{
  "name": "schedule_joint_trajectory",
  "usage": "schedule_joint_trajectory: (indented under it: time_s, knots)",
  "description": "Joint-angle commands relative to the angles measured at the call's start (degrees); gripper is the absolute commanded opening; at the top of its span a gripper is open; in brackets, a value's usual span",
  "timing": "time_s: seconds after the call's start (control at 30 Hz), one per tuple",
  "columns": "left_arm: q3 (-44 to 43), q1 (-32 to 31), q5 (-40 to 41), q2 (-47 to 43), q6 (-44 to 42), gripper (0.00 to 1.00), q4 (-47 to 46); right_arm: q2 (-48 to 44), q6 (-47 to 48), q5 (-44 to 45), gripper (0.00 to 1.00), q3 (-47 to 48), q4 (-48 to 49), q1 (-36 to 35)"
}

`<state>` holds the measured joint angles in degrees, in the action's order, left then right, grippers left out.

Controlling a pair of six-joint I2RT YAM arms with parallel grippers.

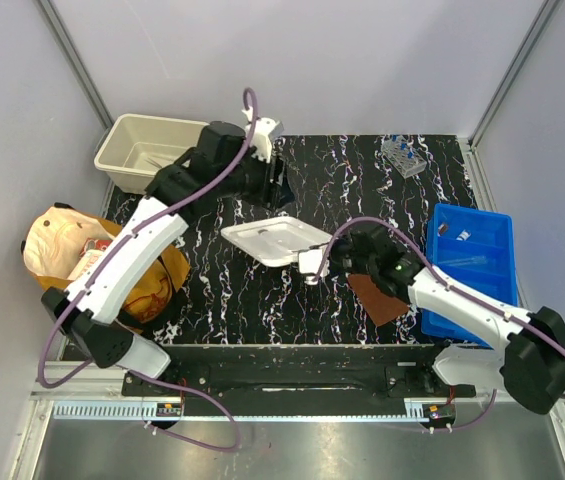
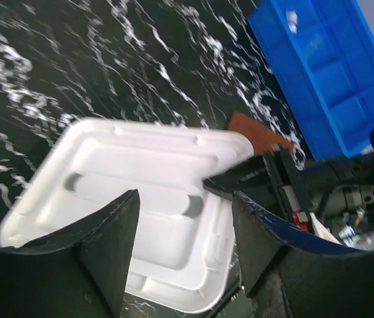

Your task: Organize the chemistry lab equipment

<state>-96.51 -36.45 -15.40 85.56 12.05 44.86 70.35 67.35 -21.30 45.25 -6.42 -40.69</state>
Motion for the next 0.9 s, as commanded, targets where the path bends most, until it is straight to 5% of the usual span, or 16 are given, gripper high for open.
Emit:
schedule_joint_trajectory:
  time_s: [0.0,0.2,0.27,0.4,0.6,0.87]
  knots:
    - [-4.3,0.5,11.9,-4.3,0.5,0.63,-0.8,-5.3,-20.4,-4.4,0.00,-5.1,12.5,-0.8]
    - [-3.1,0.9,24.8,-7.9,-2.3,0.64,0.0,-11.2,-54.9,5.0,0.00,-9.7,26.3,-0.7]
    - [-2.6,1.3,29.0,-8.5,-3.2,0.65,0.2,-10.8,-72.7,12.7,0.00,-5.8,22.8,-0.8]
    - [-3.2,2.6,36.4,-7.5,-5.1,0.67,0.7,-5.9,-91.1,17.0,0.00,0.1,16.5,-0.8]
    - [-6.8,8.0,40.3,-2.0,-6.3,0.68,3.1,-5.0,-105.1,20.1,0.00,1.7,17.5,-0.6]
    - [-13.8,19.6,34.3,10.8,-7.0,0.68,6.4,-19.0,-101.5,38.7,0.00,-1.7,13.2,-0.6]
